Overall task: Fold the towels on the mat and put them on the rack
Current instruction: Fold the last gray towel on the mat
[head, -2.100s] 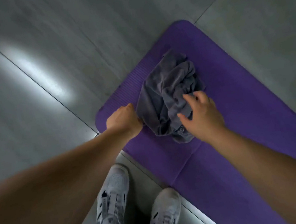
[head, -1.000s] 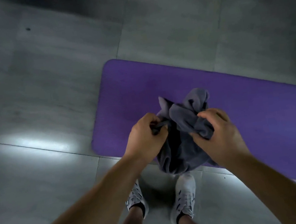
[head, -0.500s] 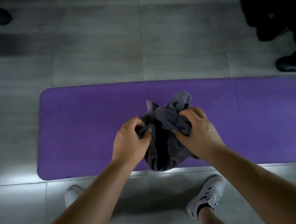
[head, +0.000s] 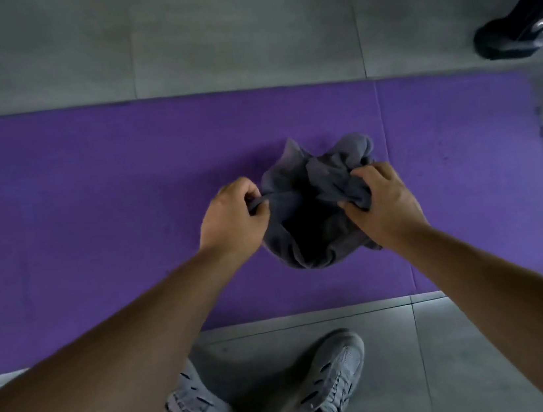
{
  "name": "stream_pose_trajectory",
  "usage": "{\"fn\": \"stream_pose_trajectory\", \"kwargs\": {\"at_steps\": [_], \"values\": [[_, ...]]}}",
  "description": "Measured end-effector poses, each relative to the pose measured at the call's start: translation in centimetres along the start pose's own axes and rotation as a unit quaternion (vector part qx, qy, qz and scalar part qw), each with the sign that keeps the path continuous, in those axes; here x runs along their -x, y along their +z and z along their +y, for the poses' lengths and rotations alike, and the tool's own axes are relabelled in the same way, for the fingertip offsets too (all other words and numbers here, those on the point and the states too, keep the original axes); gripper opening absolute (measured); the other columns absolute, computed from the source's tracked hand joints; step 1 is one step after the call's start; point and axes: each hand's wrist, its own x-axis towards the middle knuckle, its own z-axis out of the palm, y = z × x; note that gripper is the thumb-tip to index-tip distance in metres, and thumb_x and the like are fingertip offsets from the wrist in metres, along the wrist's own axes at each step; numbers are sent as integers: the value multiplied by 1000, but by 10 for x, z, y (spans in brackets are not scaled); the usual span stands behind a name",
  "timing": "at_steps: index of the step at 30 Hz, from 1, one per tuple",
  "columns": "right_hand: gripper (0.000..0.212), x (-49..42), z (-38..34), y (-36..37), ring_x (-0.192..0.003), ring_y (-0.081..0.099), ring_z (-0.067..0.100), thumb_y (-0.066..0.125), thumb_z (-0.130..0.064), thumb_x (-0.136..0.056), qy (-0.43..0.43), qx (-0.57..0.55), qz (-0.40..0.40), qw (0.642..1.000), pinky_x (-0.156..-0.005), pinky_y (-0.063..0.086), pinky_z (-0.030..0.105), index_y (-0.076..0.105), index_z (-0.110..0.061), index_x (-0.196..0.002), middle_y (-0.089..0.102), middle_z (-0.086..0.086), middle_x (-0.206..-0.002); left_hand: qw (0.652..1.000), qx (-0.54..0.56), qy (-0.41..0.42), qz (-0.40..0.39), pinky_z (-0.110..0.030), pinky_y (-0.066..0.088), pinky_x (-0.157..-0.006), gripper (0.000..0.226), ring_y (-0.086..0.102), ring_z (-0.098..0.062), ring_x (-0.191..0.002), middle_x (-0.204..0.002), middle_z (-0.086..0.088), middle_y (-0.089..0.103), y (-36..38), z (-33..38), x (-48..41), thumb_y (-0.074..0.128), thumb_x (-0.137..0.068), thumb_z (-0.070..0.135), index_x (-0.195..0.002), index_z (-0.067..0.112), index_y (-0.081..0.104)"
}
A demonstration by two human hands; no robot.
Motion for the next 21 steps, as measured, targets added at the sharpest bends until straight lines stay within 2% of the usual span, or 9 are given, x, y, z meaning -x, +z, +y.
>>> {"fn": "stream_pose_trajectory", "kwargs": {"at_steps": [2, 6, 8, 11, 13, 15, 17, 19, 21], "values": [[52, -6, 35, 40, -113, 57, 34, 76, -43, -80, 48, -19, -20, 998, -89, 52, 43, 61, -18, -123, 57, 7, -122, 1000, -19, -16, -11, -31, 37, -59, 16, 55, -18, -74, -83, 6, 60, 32, -36, -8, 67, -90, 27, -83, 22, 53], [63, -12, 72, 92, -123, 52, 33, 60, -82, -72, 124, 24, -53, 991, -104, 41, 46, 73, -28, -102, 63, 2, -124, 997, -38, -49, -44, -33, 42, -68, 12, 57, -21, -83, -89, 3, 64, 67, -93, -11, 68, -89, 27, -87, 23, 57], [45, -12, 70, 100, -126, 45, 34, 67, -68, -77, 111, 46, -5, 993, -104, 38, 51, 72, -29, -97, 56, 0, -129, 996, -38, -57, -61, -32, 40, -68, 13, 58, -24, -85, -91, 0, 64, 73, -114, -9, 68, -89, 25, -86, 24, 55], [38, -22, 43, 109, -108, 50, 34, 62, -57, -80, -41, 63, 78, 994, -92, 40, 47, 68, -23, -93, 56, 0, -115, 992, -12, -93, -86, -34, 46, -71, 17, 63, -28, -90, -96, -4, 64, 76, -144, -7, 69, -86, 26, -90, 26, 53], [34, -41, 24, 121, -101, 50, 31, 61, -52, -81, -131, 78, 83, 985, -87, 40, 45, 68, -22, -93, 57, -1, -109, 983, 14, -153, -100, -37, 52, -80, 36, 65, -30, -98, -109, -7, 63, 75, -155, -6, 72, -79, 38, -106, 31, 49], [28, -75, 6, 131, -98, 51, 31, 64, -46, -83, -181, 102, 89, 974, -83, 40, 44, 69, -20, -93, 58, 2, -105, 968, 32, -213, -128, -37, 54, -80, 56, 66, -28, -100, -112, -5, 63, 75, -165, -7, 76, -78, 46, -118, 27, 42], [23, -112, -5, 144, -99, 54, 34, 67, -37, -87, -174, 96, 56, 978, -86, 42, 43, 71, -16, -95, 60, 6, -101, 954, 21, -237, -182, -32, 53, -73, 54, 66, -20, -92, -105, 1, 64, 69, -171, -9, 79, -79, 48, -110, 21, 45], [25, -142, -18, 154, -110, 54, 36, 69, -33, -90, -104, 58, -8, 993, -96, 45, 42, 70, -14, -106, 60, 9, -110, 944, 32, -236, -229, -28, 55, -70, 41, 68, -11, -84, -95, 5, 70, 59, -178, -12, 81, -78, 48, -101, 19, 63], [45, -168, -22, 163, -118, 55, 37, 71, -40, -88, 5, 56, -46, 997, -100, 48, 42, 63, -15, -124, 53, 14, -129, 933, 97, -235, -254, -25, 56, -66, 33, 69, -6, -76, -85, 5, 73, 48, -187, -15, 83, -80, 42, -96, 16, 71]]}}
